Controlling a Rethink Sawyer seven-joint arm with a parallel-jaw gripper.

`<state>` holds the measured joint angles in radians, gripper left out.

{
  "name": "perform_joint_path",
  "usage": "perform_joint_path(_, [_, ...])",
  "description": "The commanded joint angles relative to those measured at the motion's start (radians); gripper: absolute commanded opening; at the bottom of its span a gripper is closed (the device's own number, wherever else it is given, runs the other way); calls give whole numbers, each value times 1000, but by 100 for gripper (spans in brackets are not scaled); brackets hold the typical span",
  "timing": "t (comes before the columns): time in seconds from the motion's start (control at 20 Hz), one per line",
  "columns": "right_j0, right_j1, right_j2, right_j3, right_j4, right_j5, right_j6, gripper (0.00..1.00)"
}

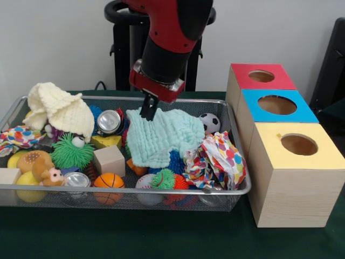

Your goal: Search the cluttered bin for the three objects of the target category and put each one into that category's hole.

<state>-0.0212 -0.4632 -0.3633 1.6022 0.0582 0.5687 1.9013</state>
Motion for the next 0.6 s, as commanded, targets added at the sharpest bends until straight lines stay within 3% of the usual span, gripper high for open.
perform_joint_path(0.05, [11,-32,65,-172,141,324,284,0])
perform_joint_path(0.25, [24,-34,67,-213,173,401,292,0])
perform_joint_path(0.6, [112,59,24,-275,199,372,383,0])
